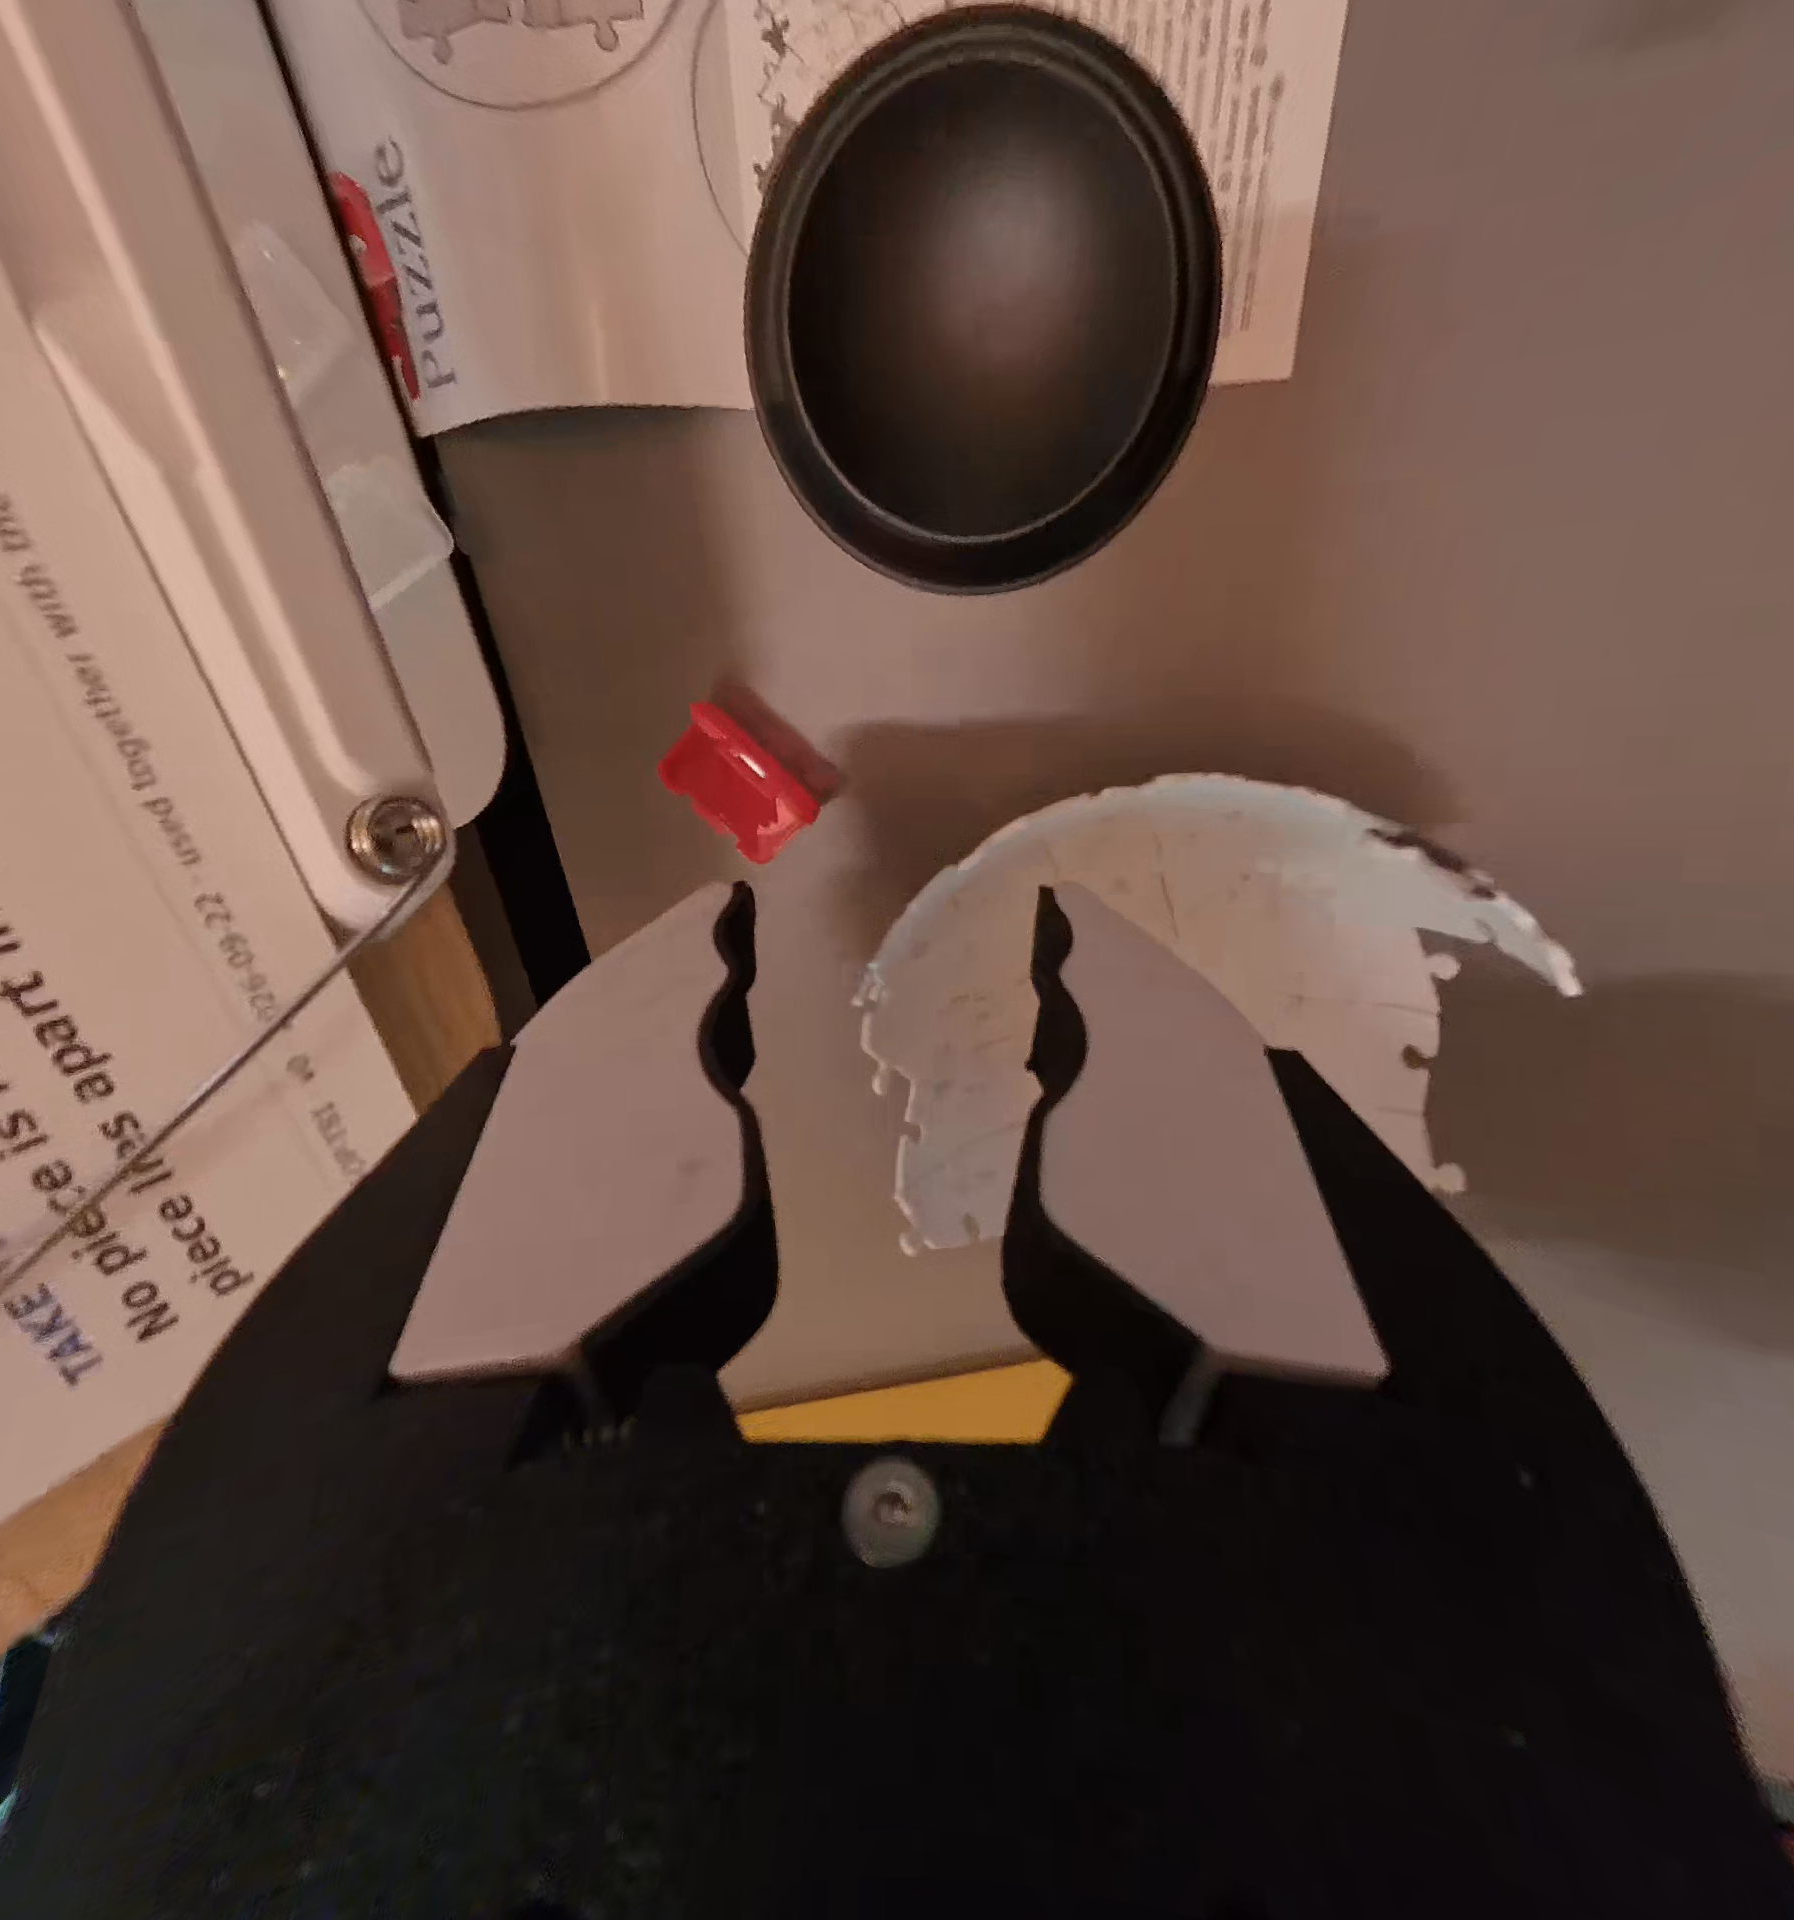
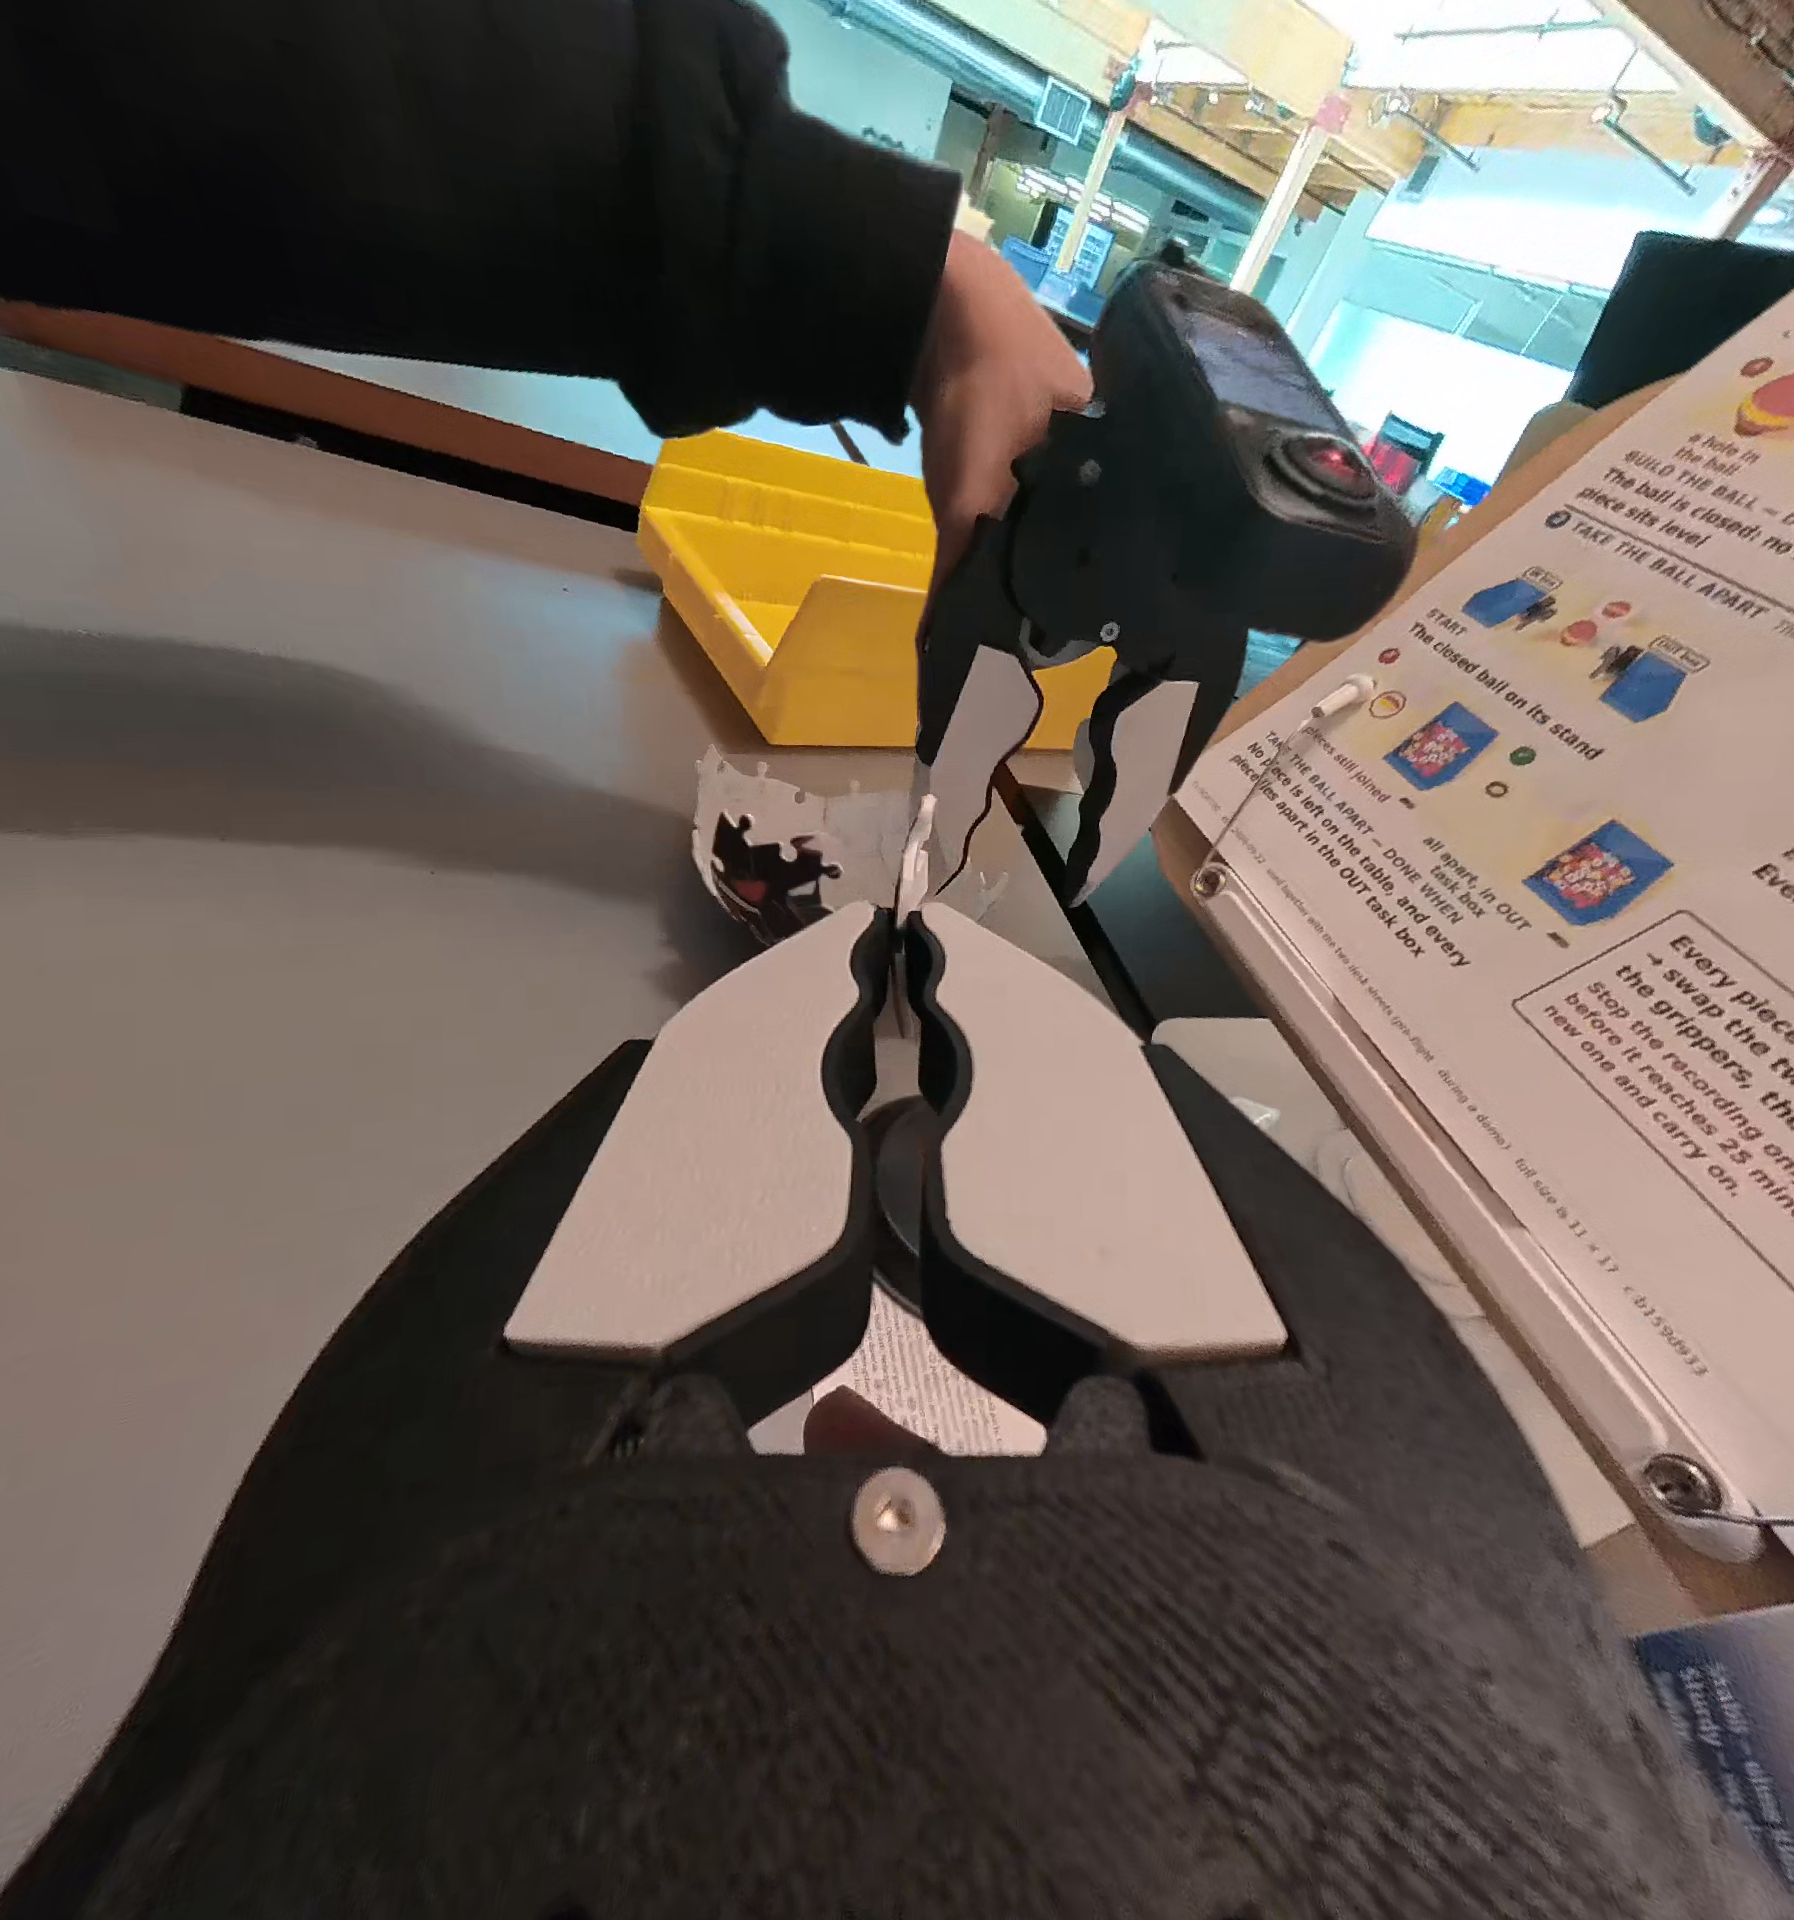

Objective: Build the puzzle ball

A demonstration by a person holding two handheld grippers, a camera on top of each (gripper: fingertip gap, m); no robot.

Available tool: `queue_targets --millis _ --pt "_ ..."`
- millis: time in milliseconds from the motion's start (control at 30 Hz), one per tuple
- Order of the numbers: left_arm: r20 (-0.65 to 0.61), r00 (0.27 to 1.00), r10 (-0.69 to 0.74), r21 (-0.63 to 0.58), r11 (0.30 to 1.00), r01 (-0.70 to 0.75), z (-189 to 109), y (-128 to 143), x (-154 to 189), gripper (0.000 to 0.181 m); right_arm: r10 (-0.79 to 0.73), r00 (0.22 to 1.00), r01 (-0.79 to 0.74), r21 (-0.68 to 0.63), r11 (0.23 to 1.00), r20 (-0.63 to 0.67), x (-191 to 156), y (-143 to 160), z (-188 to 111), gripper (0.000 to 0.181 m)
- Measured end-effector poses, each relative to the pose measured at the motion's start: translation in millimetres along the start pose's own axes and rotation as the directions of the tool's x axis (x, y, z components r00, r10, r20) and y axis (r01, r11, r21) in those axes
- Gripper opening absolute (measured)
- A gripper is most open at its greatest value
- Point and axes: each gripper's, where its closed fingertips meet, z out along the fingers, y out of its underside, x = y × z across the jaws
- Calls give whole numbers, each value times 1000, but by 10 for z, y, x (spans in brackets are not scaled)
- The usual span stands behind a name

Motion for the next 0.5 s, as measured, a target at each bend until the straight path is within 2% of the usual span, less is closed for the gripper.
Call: queue_targets --millis 200,500 --pt "-112 993 -29 -94 995 18 130 141 25 28 3 1000 -2 -37 999 30 -47 114 53 3" --pt "-126 981 -150 -149 980 131 115 410 148 12 -9 1000 10 -46 999 30 -63 108 69 2"
